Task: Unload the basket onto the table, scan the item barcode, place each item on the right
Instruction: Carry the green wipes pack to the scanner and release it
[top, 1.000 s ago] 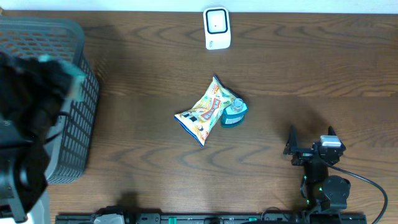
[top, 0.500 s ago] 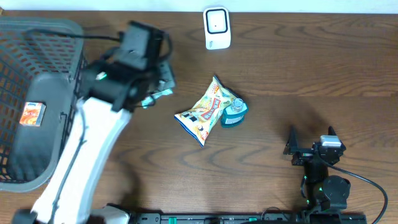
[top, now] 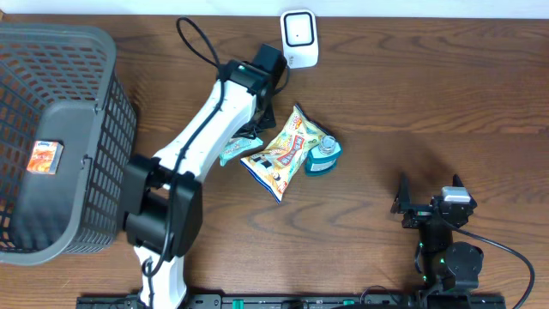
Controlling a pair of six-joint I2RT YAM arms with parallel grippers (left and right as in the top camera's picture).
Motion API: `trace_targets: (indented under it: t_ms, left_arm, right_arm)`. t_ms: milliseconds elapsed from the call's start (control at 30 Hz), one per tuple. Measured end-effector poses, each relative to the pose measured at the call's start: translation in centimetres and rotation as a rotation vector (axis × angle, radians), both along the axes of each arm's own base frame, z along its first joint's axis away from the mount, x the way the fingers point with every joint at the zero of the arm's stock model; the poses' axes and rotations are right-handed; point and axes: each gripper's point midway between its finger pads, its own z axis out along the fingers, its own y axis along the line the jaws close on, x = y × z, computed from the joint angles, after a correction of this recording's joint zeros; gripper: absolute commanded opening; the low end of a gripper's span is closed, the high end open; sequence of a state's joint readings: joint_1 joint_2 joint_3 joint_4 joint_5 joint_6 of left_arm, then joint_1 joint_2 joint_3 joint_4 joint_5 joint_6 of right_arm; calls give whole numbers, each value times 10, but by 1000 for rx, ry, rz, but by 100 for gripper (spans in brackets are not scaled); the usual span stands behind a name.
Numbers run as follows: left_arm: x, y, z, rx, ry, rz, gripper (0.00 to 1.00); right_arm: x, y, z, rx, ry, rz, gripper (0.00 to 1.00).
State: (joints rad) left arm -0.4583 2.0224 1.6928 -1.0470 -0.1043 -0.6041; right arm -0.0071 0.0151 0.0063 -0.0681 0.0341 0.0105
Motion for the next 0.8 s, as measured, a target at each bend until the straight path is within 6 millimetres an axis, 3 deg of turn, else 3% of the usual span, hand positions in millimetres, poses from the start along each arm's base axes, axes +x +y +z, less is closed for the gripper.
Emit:
trace_targets:
  t_ms: [233, 800]
  left_arm:
    - [-2, 1, -31, 26, 61, 50, 8]
    - [-1, 1, -48, 6, 35, 161, 7]
  right_arm:
    - [0, 0, 0, 0, 0, 0, 99]
    - [0, 0, 0, 0, 0, 0, 99]
